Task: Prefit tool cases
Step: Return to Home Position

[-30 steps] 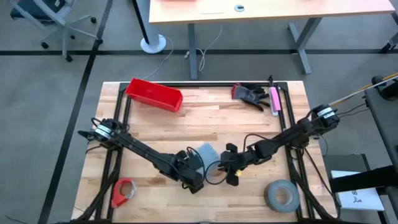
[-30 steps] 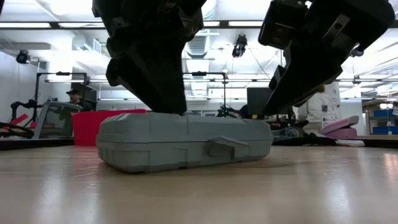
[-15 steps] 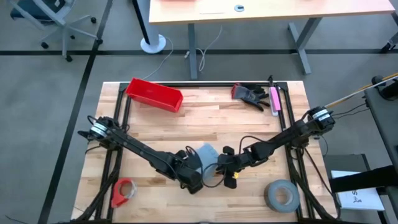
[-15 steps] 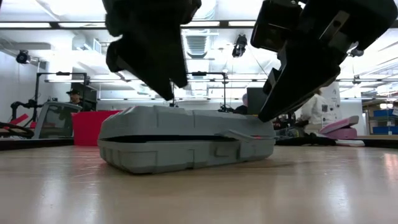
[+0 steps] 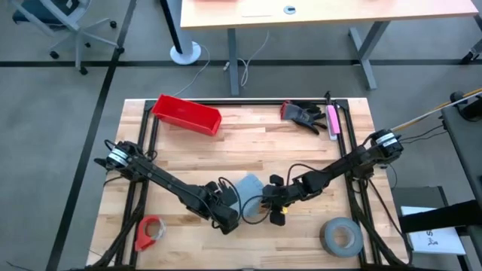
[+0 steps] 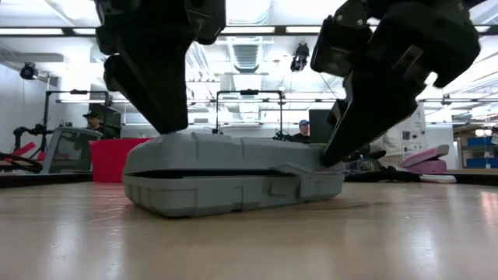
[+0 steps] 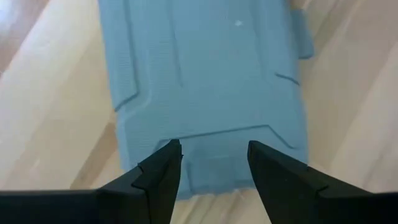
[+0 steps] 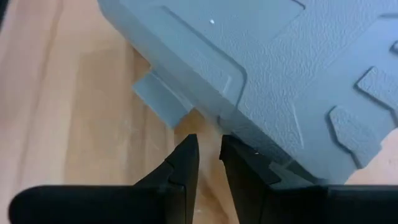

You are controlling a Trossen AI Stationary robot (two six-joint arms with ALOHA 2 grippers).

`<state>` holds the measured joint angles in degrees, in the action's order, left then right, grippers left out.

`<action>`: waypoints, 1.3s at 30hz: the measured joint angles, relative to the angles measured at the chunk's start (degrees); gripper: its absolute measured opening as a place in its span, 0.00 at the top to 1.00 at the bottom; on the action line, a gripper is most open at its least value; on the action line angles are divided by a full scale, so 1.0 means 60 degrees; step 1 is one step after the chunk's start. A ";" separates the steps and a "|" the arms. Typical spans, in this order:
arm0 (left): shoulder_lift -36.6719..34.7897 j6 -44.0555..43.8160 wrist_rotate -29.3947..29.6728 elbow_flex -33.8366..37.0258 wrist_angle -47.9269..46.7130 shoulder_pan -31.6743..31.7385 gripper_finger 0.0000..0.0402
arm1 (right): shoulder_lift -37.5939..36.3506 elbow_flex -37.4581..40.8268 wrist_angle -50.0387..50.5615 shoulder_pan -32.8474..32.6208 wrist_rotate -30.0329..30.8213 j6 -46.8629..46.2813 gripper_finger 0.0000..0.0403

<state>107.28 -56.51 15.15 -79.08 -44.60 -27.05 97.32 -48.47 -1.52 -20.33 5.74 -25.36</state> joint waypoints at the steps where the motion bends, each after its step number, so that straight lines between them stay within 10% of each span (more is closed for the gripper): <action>1: 0.0000 -0.0041 -0.0018 0.0009 0.0044 -0.0036 0.52 | 0.0049 0.0000 -0.0007 0.0043 0.0009 0.0055 0.85; 31: -0.0388 0.1087 0.1331 0.0095 0.0825 -0.0440 0.55 | 0.0178 0.0007 0.0376 0.1158 0.1016 0.1455 0.87; 39: -0.2228 0.0893 0.2157 0.2058 0.2472 -0.0866 0.62 | 0.0171 0.0015 -0.0159 0.1147 0.0969 0.1720 0.86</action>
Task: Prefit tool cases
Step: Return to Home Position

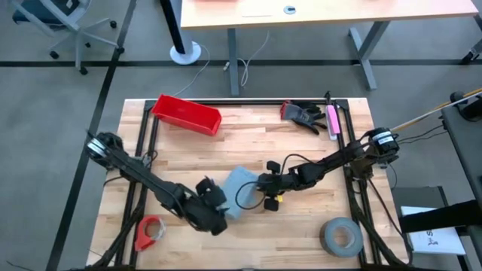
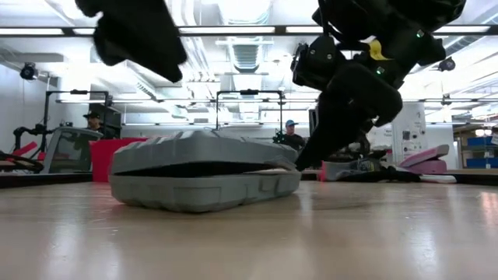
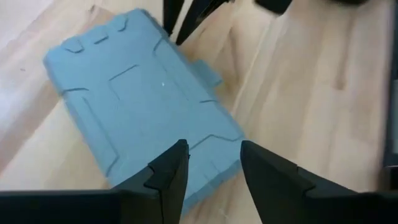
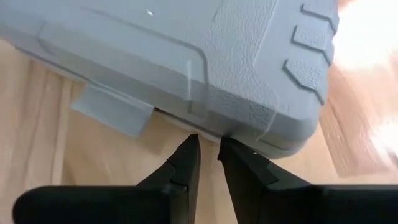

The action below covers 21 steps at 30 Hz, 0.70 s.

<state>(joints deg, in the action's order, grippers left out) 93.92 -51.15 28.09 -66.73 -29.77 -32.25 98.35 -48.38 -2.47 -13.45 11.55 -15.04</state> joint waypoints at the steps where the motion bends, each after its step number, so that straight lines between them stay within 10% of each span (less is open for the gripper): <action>1: -0.0323 -0.0034 -0.0002 0.0476 0.0547 -0.0030 0.62 | -0.0011 0.0000 -0.0079 0.0000 -0.0003 0.0025 0.86; 21: -0.1641 -0.2241 -0.0018 0.4262 0.2397 0.0051 0.63 | -0.0022 0.0000 -0.0174 0.0000 -0.0711 -0.0103 0.87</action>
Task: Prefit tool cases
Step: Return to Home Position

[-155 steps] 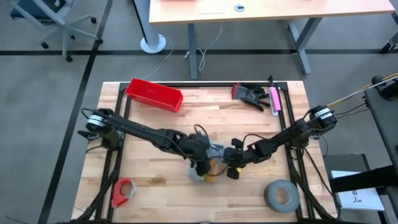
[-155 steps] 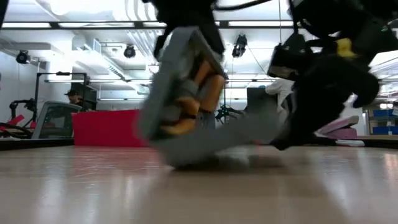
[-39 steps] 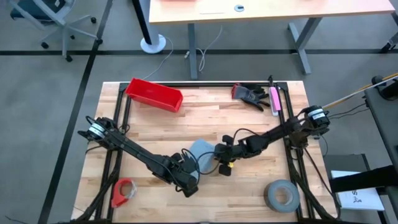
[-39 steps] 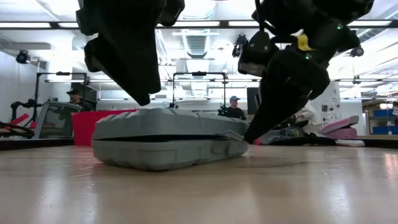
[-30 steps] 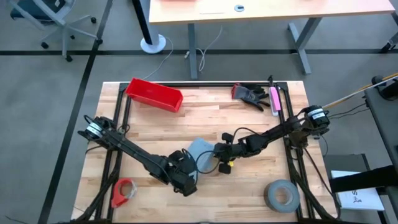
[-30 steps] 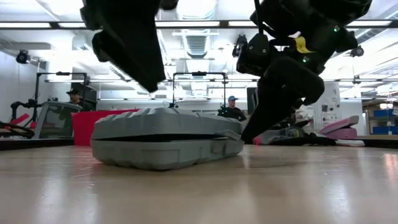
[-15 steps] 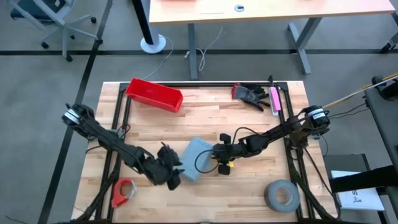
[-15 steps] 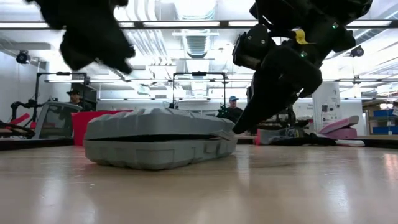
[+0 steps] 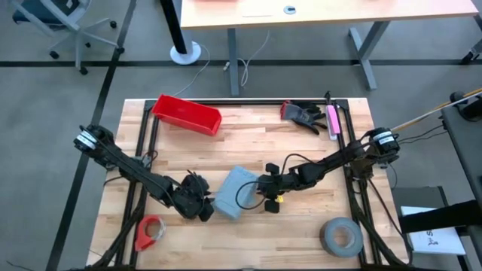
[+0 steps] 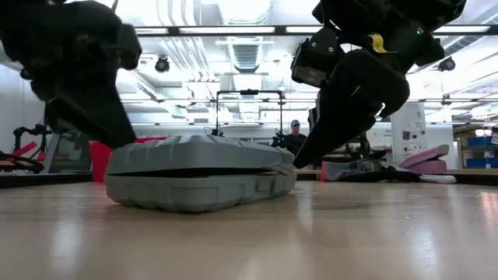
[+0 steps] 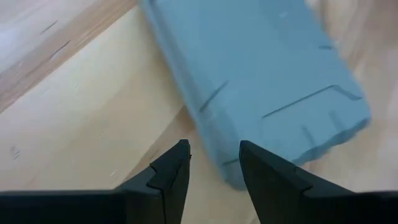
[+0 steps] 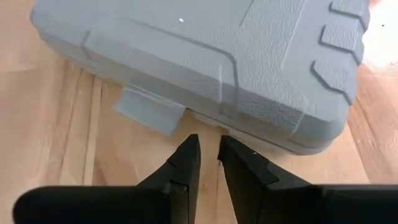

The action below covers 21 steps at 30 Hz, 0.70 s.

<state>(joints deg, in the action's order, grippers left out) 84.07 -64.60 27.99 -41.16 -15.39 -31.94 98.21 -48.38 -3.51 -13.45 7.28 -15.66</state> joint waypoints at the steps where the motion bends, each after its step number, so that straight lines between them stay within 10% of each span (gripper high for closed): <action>1: 0.0000 -0.0103 -0.0004 0.0063 -0.0013 0.0000 0.63 | 0.0000 0.0000 -0.0006 0.0001 0.0001 -0.0001 0.86; 21: 0.0998 -0.0390 -0.0555 0.0122 0.1254 0.0003 0.62 | 0.0000 -0.0003 0.0038 0.0501 0.0045 0.0204 0.88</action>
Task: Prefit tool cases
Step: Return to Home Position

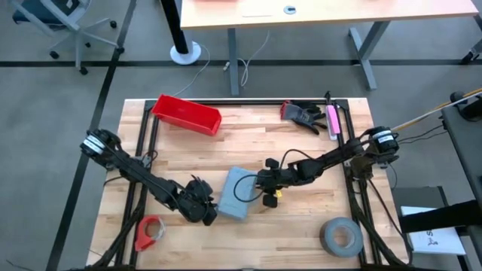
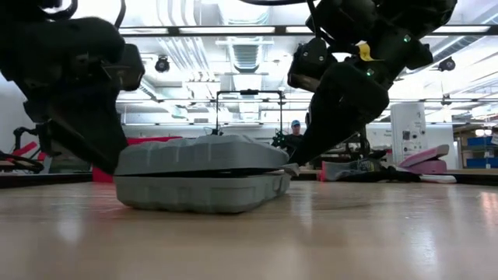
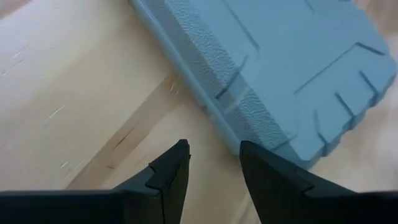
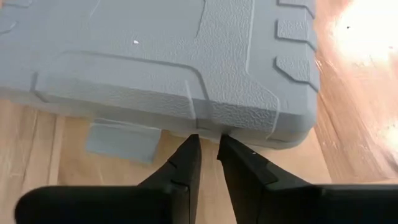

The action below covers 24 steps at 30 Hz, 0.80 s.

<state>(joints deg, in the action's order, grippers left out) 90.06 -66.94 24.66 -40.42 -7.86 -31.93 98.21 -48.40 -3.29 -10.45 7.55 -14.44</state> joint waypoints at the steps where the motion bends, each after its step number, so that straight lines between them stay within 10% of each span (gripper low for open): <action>1: 0.0060 0.0007 0.0015 0.0004 0.0097 0.0011 0.62 | 0.0000 0.0003 -0.0001 0.0023 -0.0003 0.0014 0.88; 24: 0.0288 0.0749 0.0661 0.0004 0.1400 0.0271 0.62 | 0.0000 -0.0001 0.0000 0.0563 0.0014 0.0011 0.88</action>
<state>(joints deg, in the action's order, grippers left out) 91.79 -62.44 28.62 -40.40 0.54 -30.30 98.21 -48.40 -3.29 -7.07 7.64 -14.37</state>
